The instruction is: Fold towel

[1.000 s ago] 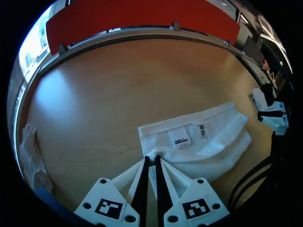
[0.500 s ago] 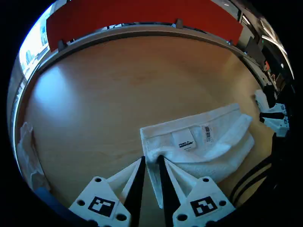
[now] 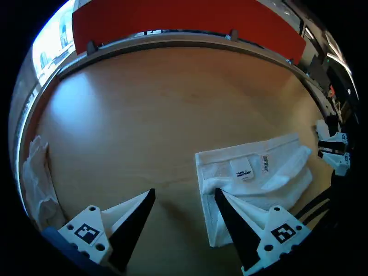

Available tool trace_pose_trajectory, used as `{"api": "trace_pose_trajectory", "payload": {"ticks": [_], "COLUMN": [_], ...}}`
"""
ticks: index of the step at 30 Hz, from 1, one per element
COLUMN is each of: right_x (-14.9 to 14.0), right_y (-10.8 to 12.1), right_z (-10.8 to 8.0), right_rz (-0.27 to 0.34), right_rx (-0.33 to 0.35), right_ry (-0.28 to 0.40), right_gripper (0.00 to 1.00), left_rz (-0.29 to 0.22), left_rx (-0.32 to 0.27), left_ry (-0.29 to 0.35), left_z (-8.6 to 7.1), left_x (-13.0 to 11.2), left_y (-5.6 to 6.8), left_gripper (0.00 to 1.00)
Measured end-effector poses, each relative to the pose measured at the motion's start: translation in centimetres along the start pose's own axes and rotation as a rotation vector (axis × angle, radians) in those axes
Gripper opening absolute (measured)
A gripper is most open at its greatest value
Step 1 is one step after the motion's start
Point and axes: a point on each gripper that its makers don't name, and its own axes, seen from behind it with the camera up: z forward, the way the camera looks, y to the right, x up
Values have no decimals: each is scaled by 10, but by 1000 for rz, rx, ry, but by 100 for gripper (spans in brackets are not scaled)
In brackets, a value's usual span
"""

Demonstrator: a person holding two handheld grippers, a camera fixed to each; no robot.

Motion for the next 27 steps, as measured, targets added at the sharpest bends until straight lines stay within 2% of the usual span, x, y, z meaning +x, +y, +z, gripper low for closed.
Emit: {"api": "trace_pose_trajectory", "payload": {"ticks": [3, 6, 11, 18, 27], "right_x": [1, 2, 4, 4, 6], "right_y": [2, 4, 5, 5, -2], "right_z": [1, 1, 1, 1, 0], "right_rz": [1, 3, 2, 0, -1], "right_rx": [-6, -12, -18, -18, -10], "right_ry": [1, 4, 9, 9, 13], "right_gripper": [58, 63, 66, 66, 67], "left_rz": [-31, -64, -92, -88, -110], "left_rx": [16, 22, 26, 47, 63], "left_ry": [16, 29, 40, 54, 63], "left_z": [-4, -7, -10, -15, -32], "left_x": [1, 2, 6, 10, 1], "left_y": [-6, -10, -14, -22, -34], "left_gripper": [96, 96, 96, 96, 96]}}
